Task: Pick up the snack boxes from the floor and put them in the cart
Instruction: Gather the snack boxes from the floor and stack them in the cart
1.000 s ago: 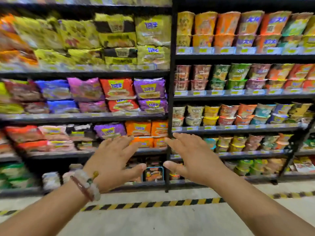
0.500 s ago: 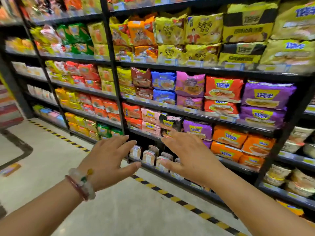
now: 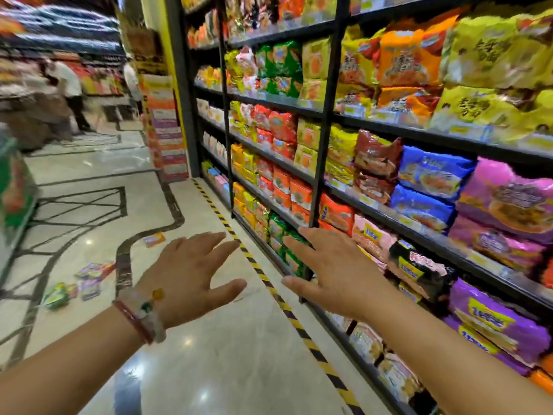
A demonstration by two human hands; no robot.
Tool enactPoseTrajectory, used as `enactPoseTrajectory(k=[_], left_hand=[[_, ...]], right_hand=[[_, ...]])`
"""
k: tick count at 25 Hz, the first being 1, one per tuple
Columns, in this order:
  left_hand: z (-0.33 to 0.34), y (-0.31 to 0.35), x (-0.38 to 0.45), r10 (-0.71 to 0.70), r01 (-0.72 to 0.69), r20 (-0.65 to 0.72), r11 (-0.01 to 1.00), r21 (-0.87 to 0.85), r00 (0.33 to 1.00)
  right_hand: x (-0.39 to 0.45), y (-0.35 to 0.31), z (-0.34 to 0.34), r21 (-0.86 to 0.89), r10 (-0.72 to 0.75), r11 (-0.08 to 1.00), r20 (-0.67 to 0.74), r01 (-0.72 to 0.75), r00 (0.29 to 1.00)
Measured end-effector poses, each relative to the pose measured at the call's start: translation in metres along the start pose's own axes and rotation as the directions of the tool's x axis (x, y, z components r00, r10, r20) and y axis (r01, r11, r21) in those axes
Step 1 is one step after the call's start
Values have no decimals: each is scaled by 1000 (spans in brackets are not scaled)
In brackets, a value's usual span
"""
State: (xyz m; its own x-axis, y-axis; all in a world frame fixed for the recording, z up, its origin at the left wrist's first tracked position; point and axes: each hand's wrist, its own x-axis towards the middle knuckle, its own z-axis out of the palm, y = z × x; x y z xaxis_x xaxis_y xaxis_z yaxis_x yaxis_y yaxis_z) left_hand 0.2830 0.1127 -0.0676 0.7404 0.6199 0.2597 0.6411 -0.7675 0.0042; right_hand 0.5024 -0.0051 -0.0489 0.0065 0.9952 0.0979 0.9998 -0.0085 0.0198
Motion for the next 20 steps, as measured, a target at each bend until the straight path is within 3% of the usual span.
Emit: enactPoseTrajectory(k=[5,10,16,20], left_hand=[[7,-27,4,-129,125,74,991,48,989],[13,-78,5,-208,205,33,976,77,978],[30,-187,-1,-302,295,5,934,202,953],[21,-280,-7,-364,358,-6,913,196,931]], right_hand=[[60,6,11,8,-135,991,22,135,991],[126,-16,27,40,-250,968,22,249,968],[220,-73,49,67,-329,943,23,327,944],[300,-126,52,91,-364,928,5,362,932]])
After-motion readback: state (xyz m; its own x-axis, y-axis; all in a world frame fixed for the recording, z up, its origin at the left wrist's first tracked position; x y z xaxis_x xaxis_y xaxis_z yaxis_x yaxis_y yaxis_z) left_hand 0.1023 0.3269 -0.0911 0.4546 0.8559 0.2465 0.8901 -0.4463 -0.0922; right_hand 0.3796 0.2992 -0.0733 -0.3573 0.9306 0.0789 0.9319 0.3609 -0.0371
